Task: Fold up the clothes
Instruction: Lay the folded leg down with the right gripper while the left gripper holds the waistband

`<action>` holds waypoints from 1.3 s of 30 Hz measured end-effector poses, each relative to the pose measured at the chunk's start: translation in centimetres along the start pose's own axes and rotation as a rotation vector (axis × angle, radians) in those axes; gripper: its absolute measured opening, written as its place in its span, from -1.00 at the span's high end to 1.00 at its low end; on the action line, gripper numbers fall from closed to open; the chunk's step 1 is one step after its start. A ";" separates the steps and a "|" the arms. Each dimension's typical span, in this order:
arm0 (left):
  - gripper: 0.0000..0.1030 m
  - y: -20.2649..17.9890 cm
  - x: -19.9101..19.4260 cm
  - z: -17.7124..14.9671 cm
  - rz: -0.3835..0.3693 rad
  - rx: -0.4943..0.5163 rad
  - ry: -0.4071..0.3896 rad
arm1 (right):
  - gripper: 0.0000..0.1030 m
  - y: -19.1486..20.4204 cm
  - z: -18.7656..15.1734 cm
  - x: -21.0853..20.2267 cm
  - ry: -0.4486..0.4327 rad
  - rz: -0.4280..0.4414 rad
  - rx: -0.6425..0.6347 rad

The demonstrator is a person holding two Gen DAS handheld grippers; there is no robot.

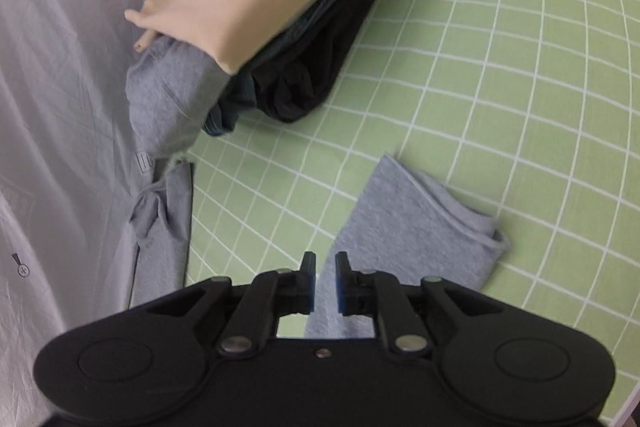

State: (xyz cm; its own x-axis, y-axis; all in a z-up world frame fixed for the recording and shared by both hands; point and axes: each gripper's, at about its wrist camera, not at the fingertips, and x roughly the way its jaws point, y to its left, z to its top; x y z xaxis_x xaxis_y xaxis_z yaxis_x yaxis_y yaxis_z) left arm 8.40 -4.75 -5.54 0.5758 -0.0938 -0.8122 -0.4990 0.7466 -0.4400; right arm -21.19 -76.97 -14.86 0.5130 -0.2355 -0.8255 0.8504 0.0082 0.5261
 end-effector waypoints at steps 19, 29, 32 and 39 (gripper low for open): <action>1.00 1.7 0.6 -0.6 0.081 -0.013 0.018 | 0.56 6.9 -4.8 7.9 0.049 -0.322 -0.315; 1.00 1.3 1.2 -0.3 0.097 0.010 0.032 | 0.99 4.6 -3.3 3.6 -0.082 -0.187 -0.200; 1.00 1.1 1.5 0.0 0.087 0.009 0.046 | 0.99 4.7 -2.0 0.3 -0.163 -0.133 -0.194; 1.00 -2.0 1.9 1.8 -0.036 0.020 0.050 | 0.99 7.4 2.1 -7.1 -0.363 0.064 -0.205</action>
State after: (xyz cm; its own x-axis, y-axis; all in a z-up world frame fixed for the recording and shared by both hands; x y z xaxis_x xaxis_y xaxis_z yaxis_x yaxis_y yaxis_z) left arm 11.66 -5.21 -5.48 0.5596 -0.1529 -0.8145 -0.4655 0.7551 -0.4616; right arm -18.81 -77.31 -4.73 0.5221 -0.5555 -0.6472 0.8426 0.2182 0.4924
